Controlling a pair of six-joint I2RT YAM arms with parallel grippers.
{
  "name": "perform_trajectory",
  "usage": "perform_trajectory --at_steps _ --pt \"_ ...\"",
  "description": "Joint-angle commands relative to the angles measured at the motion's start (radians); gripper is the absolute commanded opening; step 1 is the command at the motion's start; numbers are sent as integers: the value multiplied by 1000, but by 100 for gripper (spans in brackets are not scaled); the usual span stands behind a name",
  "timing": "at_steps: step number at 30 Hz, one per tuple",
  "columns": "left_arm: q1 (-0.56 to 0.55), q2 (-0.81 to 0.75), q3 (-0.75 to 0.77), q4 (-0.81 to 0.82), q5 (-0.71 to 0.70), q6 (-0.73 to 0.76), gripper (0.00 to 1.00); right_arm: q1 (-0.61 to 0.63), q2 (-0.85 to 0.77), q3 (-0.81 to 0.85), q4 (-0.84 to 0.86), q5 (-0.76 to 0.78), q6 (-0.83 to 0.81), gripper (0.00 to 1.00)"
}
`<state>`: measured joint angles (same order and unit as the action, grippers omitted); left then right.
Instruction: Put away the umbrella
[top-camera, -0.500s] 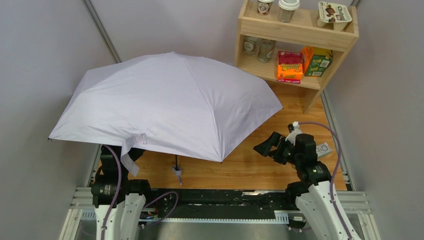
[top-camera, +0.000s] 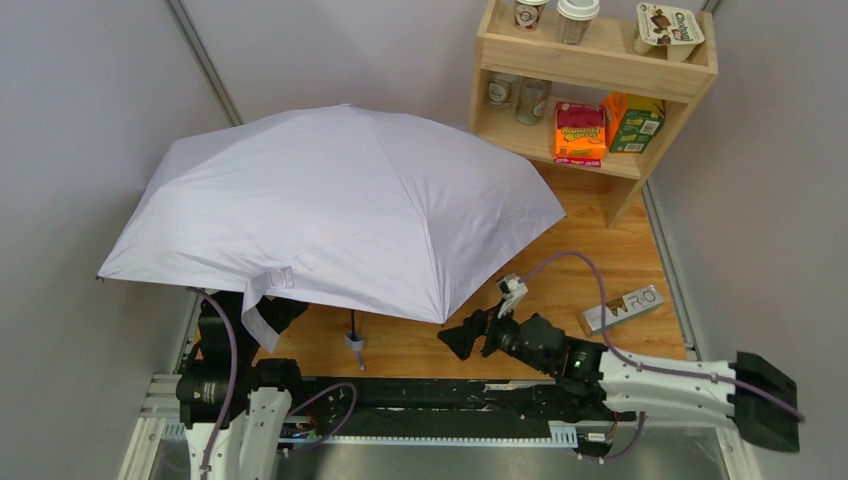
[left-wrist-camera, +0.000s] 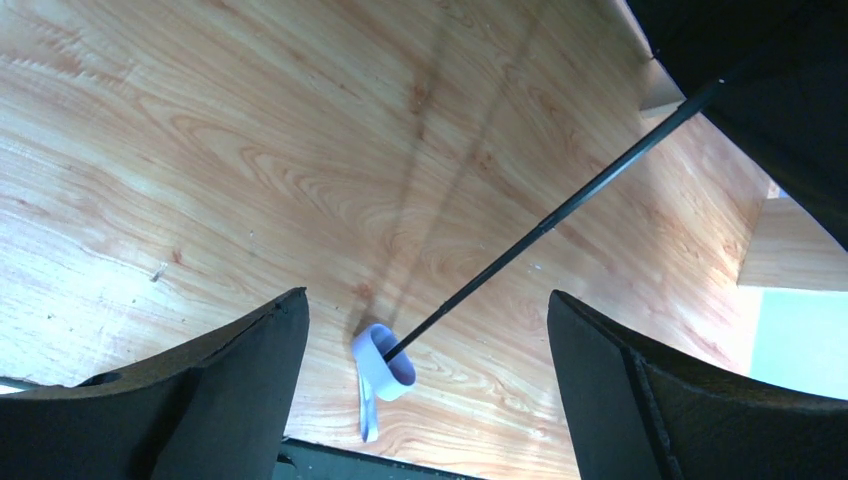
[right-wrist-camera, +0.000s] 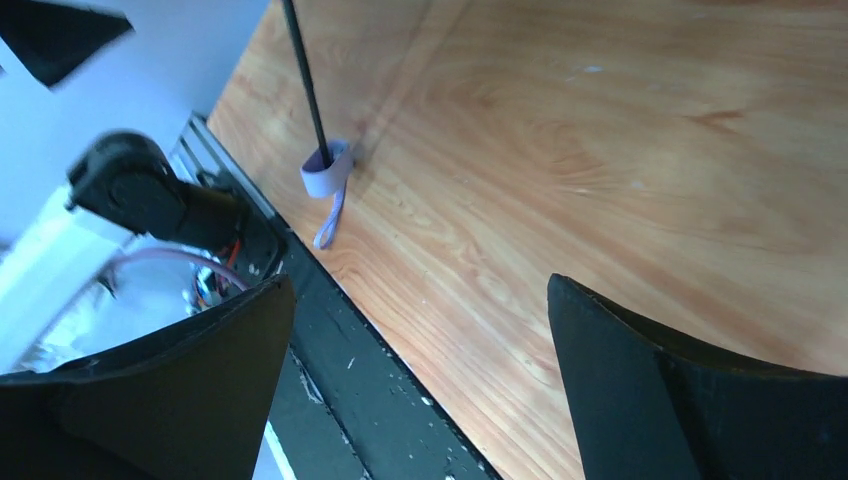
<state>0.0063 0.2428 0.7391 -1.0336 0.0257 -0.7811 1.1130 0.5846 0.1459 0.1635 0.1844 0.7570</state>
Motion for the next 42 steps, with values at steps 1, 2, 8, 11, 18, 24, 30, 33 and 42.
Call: perform_trajectory --at_steps 1,2,8,11,18,24,30,33,42 --pt "-3 -5 63 -49 33 11 95 168 346 110 547 293 -94 100" --pt "-3 0 65 -52 39 6 95 172 453 150 615 279 -79 100" --pt "-3 44 121 -138 27 11 95 237 886 420 800 266 -122 100" --pt "-2 61 172 -241 -79 -24 96 240 1058 556 823 308 -116 100" --pt "-3 -10 233 -295 -199 -18 96 248 1313 817 847 584 -154 95" --pt "-2 -85 226 -185 -63 58 96 242 1405 972 752 725 -294 64" --pt "-2 -86 206 -112 11 65 94 223 1459 1027 743 772 -363 61" --pt "-2 -85 200 -77 46 68 93 199 1498 1078 726 741 -383 60" --pt "-3 -82 194 -39 91 114 80 173 1511 1178 613 633 -512 19"
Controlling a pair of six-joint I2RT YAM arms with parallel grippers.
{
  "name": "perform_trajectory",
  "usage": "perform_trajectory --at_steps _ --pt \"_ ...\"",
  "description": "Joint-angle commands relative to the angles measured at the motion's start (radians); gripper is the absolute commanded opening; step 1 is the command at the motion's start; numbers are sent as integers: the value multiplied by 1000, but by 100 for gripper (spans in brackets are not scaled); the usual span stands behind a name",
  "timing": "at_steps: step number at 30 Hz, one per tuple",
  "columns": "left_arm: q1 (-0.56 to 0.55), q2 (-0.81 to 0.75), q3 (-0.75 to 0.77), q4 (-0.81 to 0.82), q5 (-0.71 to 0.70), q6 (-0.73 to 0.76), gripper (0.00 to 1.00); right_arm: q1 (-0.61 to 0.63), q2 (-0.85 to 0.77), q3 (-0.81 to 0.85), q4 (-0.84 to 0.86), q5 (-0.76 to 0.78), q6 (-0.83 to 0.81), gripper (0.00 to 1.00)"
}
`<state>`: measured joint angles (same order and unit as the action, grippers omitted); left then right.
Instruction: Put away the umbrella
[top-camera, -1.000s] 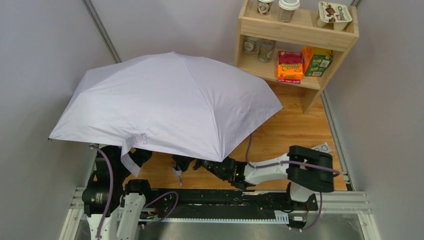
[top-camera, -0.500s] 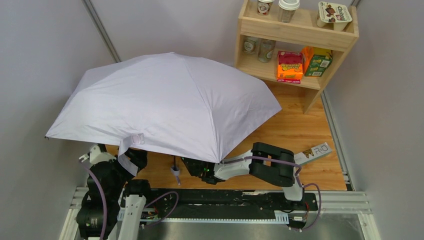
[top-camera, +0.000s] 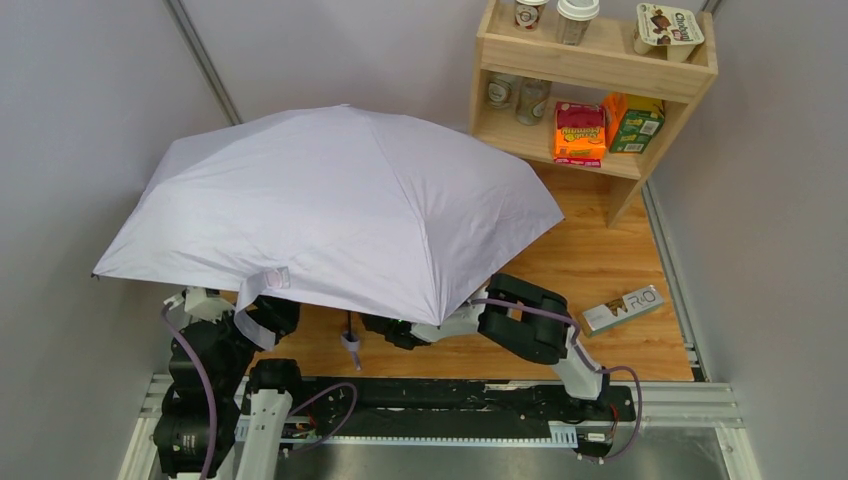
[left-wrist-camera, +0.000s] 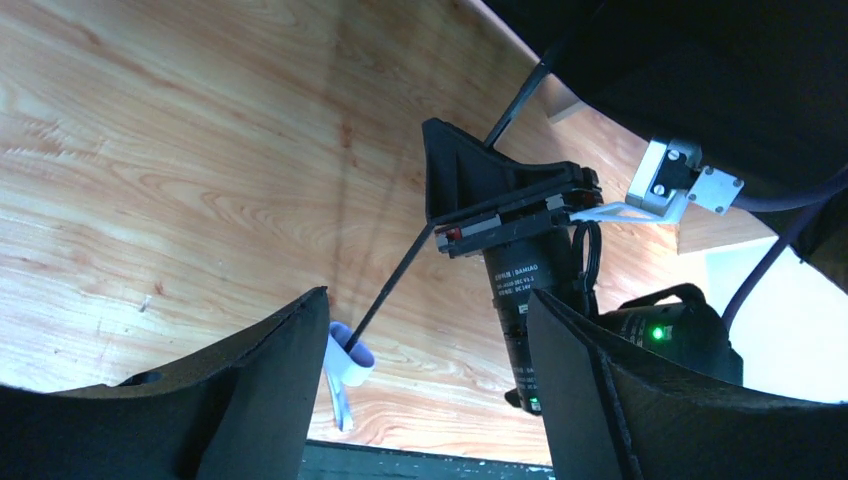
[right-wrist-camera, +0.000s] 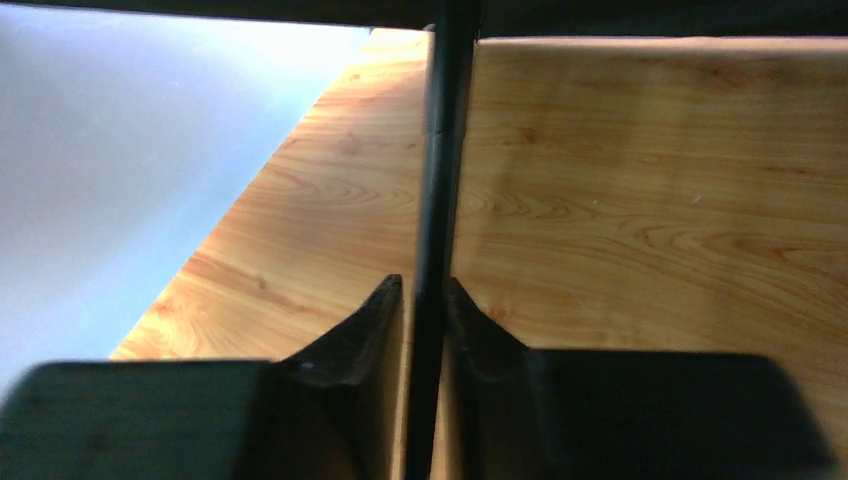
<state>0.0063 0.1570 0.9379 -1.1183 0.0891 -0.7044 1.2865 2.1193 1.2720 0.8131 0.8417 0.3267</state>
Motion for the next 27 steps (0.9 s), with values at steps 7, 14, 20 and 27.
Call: perform_trajectory --at_steps 7,14,20,27 --pt "-3 6 4 147 49 48 90 10 -287 56 -427 -166 62 0" --pt "-3 56 9 452 190 -48 91 -110 -591 57 -801 -684 499 0" --pt "-2 114 -126 847 310 -269 75 -179 -755 -131 -505 -983 675 0" --pt "-3 243 -246 1230 412 -529 87 -179 -841 -315 -212 -998 678 0"
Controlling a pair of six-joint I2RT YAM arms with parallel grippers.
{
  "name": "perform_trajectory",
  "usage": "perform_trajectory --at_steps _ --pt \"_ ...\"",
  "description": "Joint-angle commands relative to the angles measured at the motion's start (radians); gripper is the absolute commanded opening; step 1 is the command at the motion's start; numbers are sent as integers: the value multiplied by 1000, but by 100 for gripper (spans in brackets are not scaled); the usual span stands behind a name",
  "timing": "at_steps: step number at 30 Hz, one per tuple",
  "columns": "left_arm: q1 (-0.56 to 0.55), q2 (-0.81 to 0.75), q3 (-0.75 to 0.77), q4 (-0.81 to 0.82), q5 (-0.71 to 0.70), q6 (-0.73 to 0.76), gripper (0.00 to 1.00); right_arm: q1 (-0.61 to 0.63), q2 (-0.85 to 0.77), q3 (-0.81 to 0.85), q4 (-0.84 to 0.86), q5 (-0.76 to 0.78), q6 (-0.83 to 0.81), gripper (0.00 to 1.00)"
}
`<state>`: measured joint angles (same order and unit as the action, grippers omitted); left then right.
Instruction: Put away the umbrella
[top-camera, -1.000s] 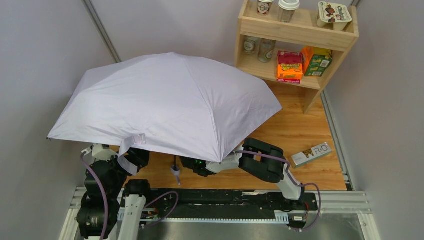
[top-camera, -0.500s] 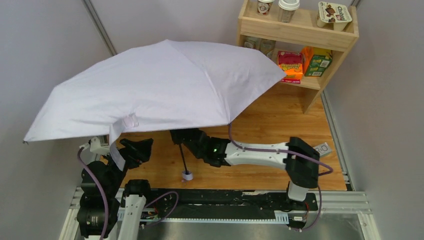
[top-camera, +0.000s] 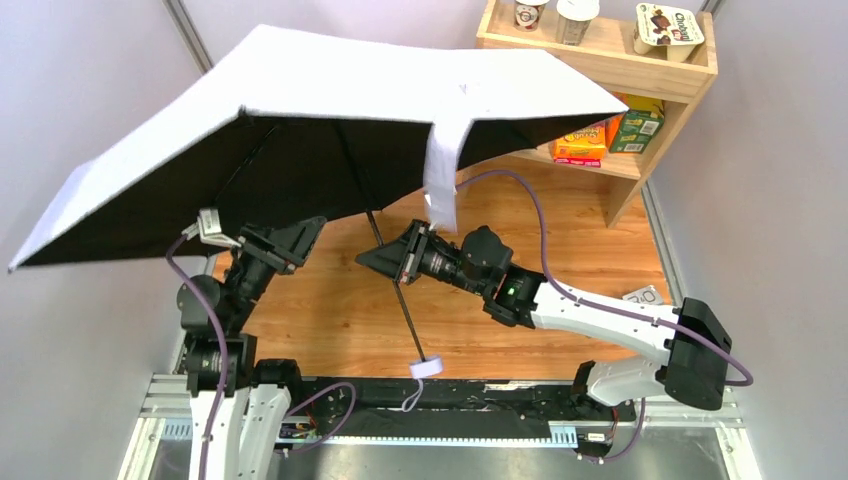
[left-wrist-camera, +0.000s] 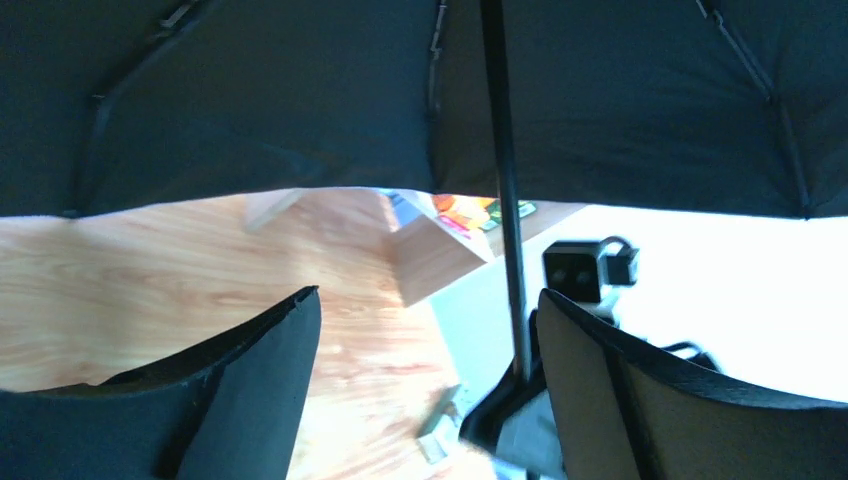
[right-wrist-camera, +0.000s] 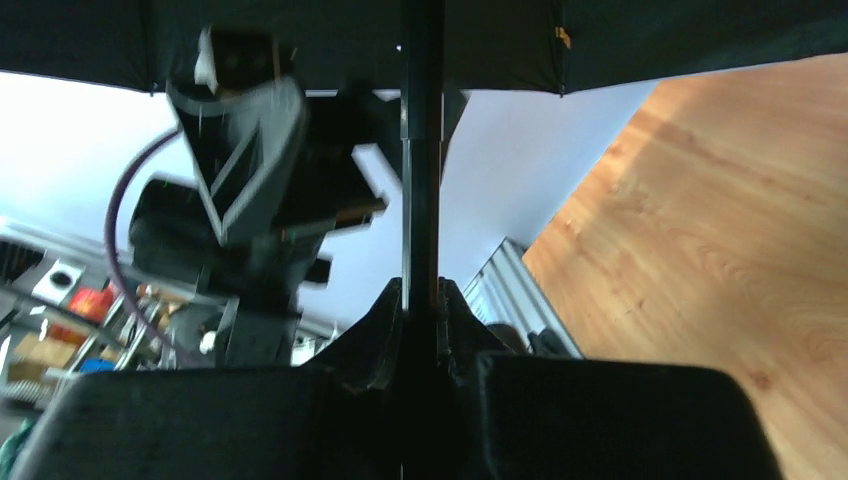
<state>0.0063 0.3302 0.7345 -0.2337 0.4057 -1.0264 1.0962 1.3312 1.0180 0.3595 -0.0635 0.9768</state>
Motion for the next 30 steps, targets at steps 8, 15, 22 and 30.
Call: perform_trajectory --at_steps 8,15,22,30 --pt "-3 184 83 291 27 -151 69 14 -53 -108 299 -67 20 0" --pt "-3 320 340 -52 -143 66 67 74 -53 3 -46 210 -141 0" --pt "-42 420 338 0 -174 92 59 186 20 180 -252 478 -308 0" --pt "-63 530 408 77 -194 131 75 225 131 318 -355 580 -388 0"
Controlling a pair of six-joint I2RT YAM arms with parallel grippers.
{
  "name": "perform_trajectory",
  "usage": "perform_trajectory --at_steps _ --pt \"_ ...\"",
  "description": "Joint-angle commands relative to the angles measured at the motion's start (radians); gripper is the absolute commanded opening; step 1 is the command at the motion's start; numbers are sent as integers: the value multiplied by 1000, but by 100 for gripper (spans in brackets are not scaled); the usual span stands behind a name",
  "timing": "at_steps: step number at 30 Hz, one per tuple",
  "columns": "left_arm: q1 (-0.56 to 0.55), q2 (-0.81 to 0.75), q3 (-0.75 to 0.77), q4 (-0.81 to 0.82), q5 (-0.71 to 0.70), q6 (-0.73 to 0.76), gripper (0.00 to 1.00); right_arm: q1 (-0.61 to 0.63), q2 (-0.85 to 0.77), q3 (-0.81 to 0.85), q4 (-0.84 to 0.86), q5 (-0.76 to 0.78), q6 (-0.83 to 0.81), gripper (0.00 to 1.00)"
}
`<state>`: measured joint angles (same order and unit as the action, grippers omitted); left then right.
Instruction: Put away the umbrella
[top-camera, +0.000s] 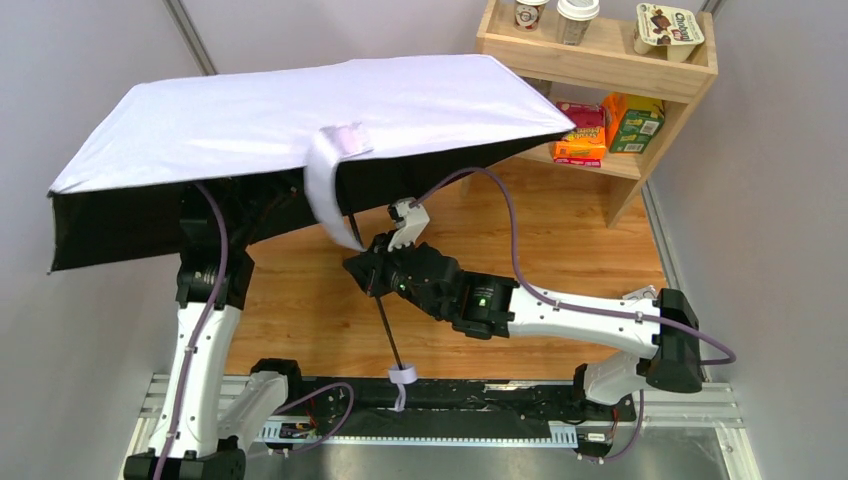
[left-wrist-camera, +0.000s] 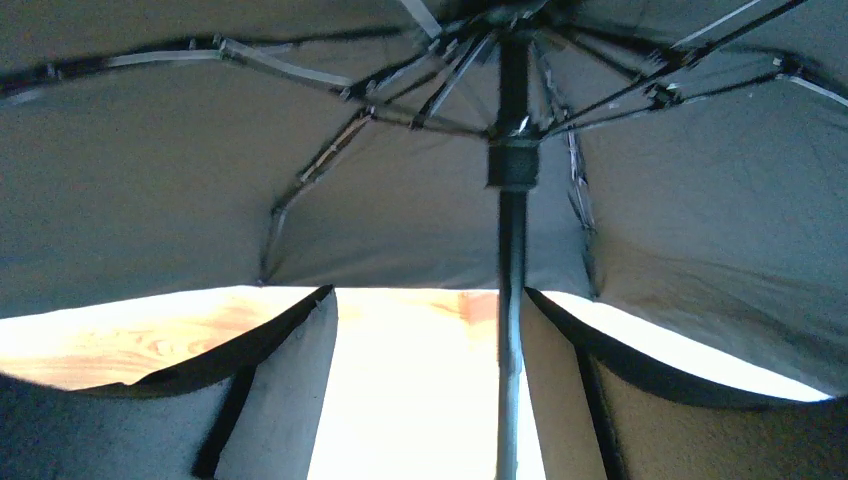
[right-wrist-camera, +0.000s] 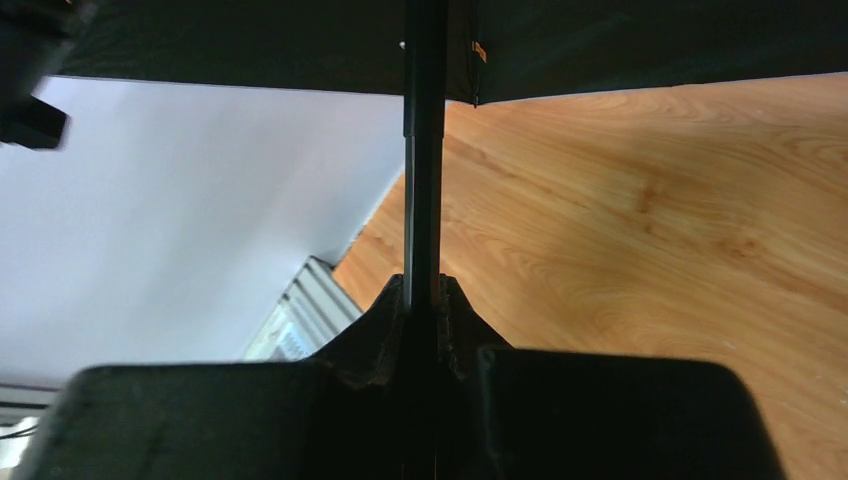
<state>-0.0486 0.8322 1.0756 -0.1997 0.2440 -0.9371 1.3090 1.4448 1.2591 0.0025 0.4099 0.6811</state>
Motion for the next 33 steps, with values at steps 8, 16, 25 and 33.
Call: perform_trajectory --at_steps 8,16,25,33 --pt "-8 93 38 175 -8 -60 74 29 31 89 1 113 -117 0" --pt "-7 137 23 259 -11 -134 69 41 23 89 2 96 -120 0" --pt "-23 191 47 260 -21 -117 60 62 46 123 -51 125 -155 0" --pt "-43 215 78 238 -64 -59 62 82 74 158 -93 171 -196 0"
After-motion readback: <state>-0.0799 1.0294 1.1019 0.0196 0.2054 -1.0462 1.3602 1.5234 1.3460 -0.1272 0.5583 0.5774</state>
